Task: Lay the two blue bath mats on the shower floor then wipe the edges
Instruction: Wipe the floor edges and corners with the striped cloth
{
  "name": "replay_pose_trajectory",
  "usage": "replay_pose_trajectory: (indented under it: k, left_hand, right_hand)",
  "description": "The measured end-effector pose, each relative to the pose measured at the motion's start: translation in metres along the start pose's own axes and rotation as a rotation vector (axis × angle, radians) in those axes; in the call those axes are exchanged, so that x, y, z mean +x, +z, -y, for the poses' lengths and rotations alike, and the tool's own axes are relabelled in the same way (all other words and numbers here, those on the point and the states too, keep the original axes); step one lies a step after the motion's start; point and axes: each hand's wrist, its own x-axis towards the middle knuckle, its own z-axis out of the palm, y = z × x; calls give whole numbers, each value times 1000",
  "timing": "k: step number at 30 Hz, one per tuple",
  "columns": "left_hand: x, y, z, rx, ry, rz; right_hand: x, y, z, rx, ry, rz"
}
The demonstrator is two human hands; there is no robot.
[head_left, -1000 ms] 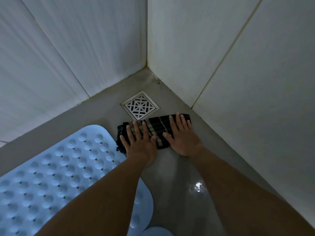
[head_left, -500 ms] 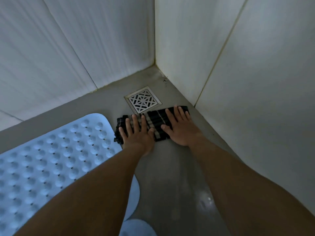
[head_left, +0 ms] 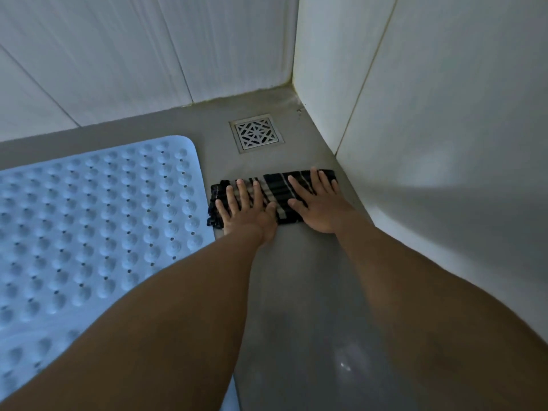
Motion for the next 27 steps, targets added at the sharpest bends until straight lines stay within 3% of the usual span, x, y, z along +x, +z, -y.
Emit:
replay_pose_trajectory:
  k: [19,27]
  left_hand:
    - [-88,54,-11,-43,-74,-53]
    - [-144,80,-19,-98,-125,-6]
  right_hand:
    - [-85,37,-10,-52,-50,23]
    - [-124,39,-16,-91,-99,145]
